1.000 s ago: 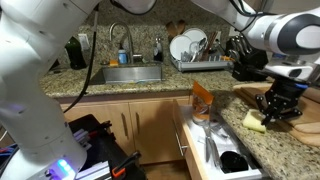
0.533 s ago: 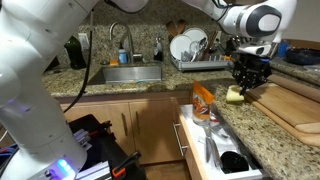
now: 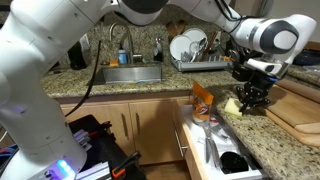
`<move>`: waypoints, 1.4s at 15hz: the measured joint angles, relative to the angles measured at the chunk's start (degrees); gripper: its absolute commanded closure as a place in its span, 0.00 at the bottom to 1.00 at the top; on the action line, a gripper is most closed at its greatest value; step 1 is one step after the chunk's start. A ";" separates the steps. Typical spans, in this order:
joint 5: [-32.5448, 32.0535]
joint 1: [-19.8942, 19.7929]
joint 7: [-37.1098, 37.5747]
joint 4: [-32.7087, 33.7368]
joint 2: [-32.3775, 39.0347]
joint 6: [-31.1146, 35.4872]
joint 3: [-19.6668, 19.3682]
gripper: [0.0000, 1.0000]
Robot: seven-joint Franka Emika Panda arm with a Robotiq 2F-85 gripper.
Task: Put the orange packet in the open drawer, remove the yellow sponge from the open drawer and use it to wipe the counter
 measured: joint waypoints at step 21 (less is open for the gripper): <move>-14.28 -1.03 1.33 -8.67 0.90 13.74 -16.13 1.00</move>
